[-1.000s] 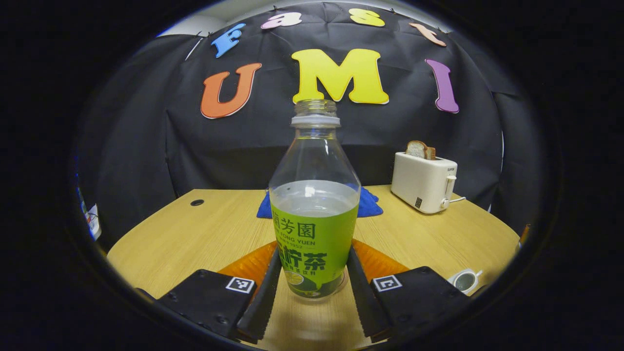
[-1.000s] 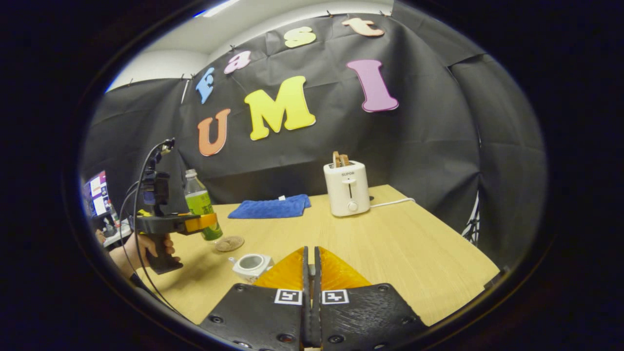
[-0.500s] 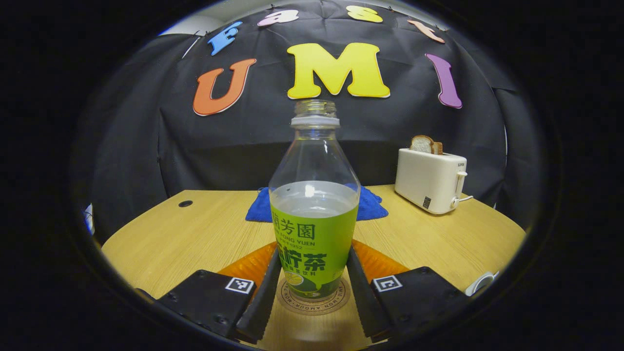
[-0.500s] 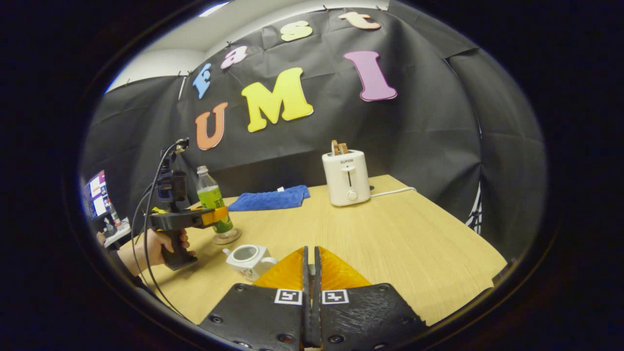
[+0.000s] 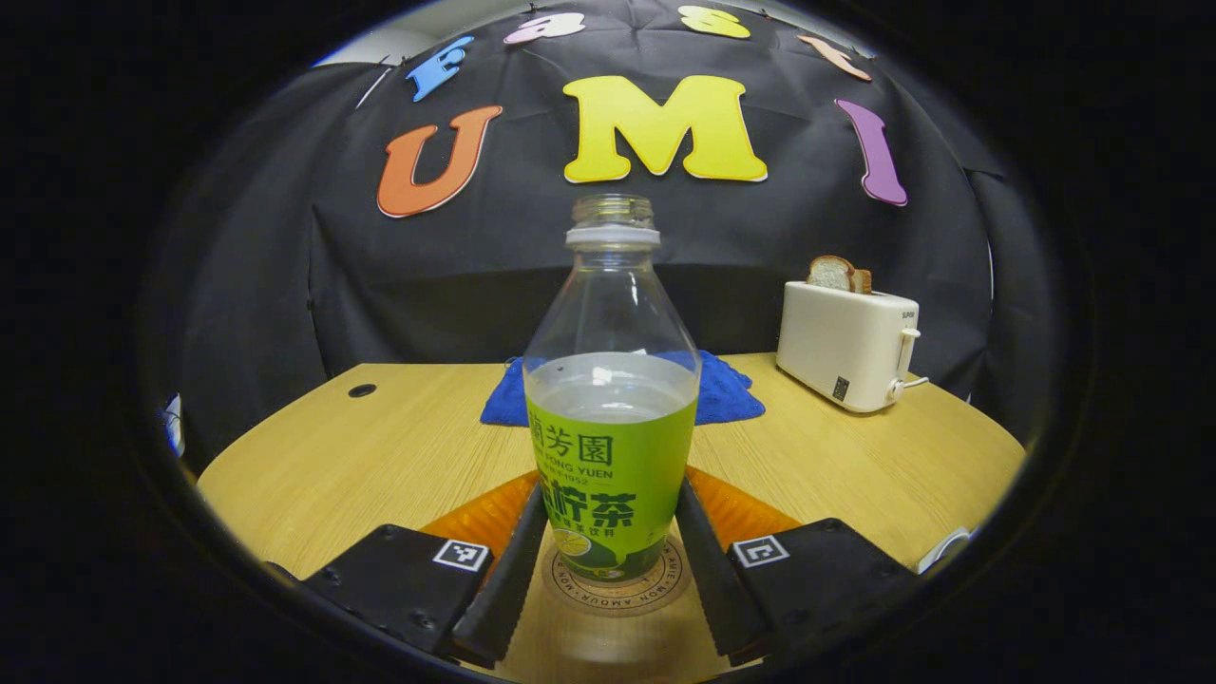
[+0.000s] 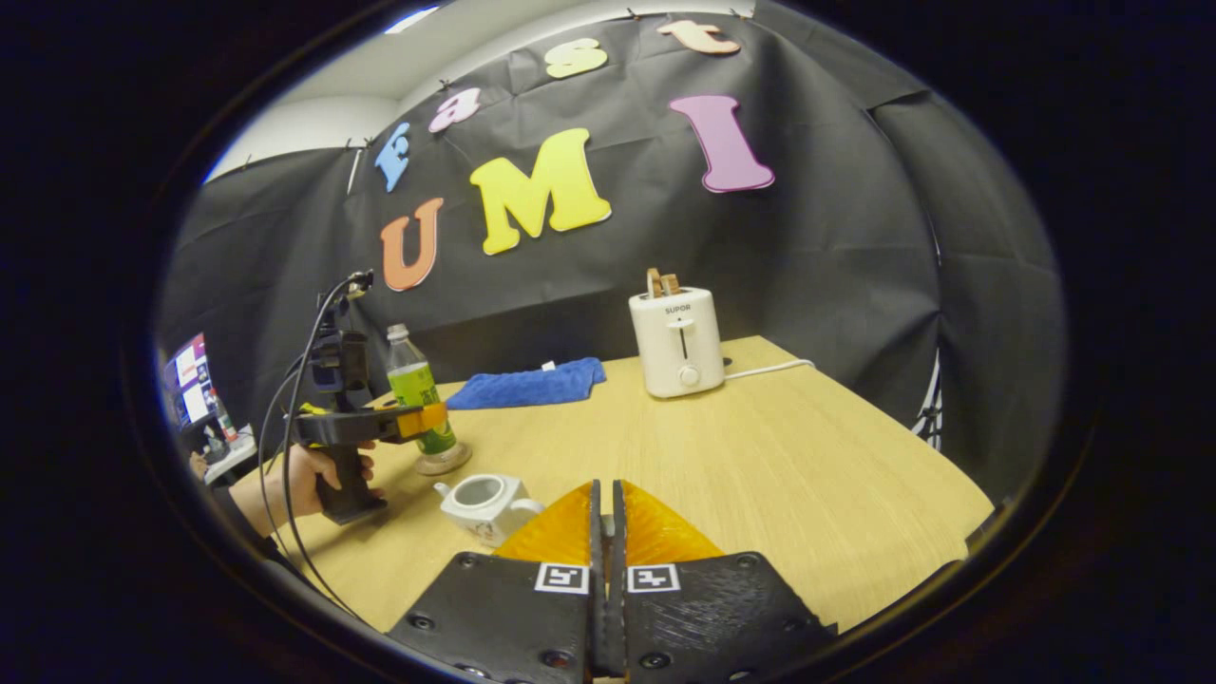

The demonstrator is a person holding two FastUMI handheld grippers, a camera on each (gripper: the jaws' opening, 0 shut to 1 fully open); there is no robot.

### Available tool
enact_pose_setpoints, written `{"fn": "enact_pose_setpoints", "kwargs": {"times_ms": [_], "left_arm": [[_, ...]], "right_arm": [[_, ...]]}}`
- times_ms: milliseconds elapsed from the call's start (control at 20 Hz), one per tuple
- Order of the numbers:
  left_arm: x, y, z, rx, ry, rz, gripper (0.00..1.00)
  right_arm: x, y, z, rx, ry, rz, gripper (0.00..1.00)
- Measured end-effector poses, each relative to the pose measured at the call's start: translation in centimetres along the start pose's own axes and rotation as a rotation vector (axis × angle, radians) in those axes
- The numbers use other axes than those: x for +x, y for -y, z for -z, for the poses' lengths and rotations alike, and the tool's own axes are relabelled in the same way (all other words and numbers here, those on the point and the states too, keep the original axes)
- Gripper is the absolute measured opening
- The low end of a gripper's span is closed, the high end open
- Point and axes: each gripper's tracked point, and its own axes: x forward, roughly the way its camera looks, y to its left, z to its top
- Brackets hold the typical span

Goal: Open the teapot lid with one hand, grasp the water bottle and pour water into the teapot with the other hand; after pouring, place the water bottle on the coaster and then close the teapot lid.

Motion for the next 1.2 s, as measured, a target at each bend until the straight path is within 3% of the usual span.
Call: {"fn": "enact_pose_setpoints", "kwargs": {"times_ms": [300,350,650,1000,1200], "left_arm": [[-0.4,0.5,0.1,-0.005,-0.021,0.011,0.92],[-0.6,0.5,0.2,-0.003,-0.024,0.005,0.99],[-2.6,-0.6,-0.3,-0.028,-0.020,-0.022,1.00],[-8.4,-2.7,-1.2,0.013,0.050,-0.047,1.00],[-12.7,-5.1,-1.2,-0.014,0.066,-0.081,1.00]], "right_arm": [[-0.2,0.0,-0.1,0.000,0.004,0.000,0.00],[-0.1,-0.1,-0.1,0.002,0.004,-0.003,0.00],[0.0,-1.0,-0.5,-0.010,0.014,-0.022,0.00],[0.6,-4.5,-2.9,-0.101,0.058,-0.066,0.00],[1.5,-6.9,-3.7,-0.146,0.063,-0.099,0.00]]}}
